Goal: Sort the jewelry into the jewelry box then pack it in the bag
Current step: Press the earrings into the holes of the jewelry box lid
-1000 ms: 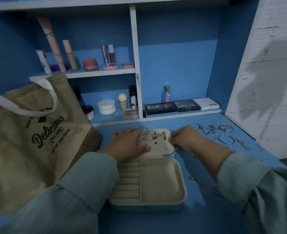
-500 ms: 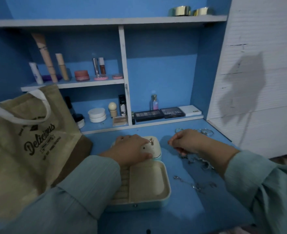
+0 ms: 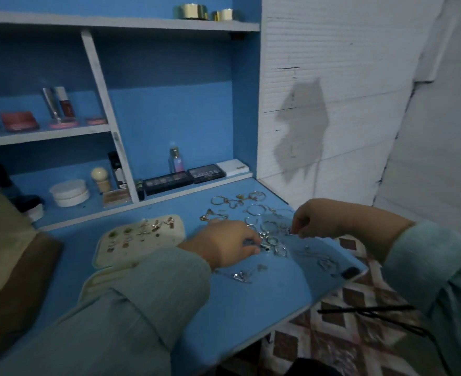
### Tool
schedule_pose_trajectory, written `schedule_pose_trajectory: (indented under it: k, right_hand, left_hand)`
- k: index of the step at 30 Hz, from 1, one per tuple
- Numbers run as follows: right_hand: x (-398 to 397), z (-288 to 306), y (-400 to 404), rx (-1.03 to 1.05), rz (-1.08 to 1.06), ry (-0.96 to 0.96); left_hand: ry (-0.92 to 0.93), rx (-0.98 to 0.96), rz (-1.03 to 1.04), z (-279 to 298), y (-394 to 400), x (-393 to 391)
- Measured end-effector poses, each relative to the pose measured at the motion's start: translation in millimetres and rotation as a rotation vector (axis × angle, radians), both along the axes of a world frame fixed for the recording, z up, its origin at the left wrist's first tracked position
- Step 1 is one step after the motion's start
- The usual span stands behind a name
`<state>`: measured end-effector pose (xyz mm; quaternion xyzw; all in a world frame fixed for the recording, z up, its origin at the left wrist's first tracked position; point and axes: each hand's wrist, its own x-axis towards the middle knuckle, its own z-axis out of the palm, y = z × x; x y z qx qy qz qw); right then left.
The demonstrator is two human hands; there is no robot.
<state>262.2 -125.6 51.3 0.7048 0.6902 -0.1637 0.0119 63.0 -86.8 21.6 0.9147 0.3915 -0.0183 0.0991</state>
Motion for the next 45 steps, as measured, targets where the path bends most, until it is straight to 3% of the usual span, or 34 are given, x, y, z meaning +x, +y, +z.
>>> schedule_pose_trajectory:
  k: [9, 22, 28, 35, 45]
  right_hand:
    - [35, -30, -3, 0.076, -0.098, 0.059]
    - [60, -58, -7, 0.17, -0.116, 0.318]
    - [65, -69, -9, 0.242, -0.117, 0.384]
    - [51, -70, -1, 0.334, -0.123, 0.236]
    - [42, -65, 11, 0.311, -0.087, 0.067]
  left_hand:
    - [-0.124, 0.086, 0.049, -5, 6, 41]
    - [0.126, 0.266, 0.047, -19, 15, 80]
    - [0.16, 0.305, 0.069, -18, 14, 87]
    - [0.081, 0.237, 0.145, -24, 13, 86]
    - [0.045, 0.2, 0.163, -22, 13, 83]
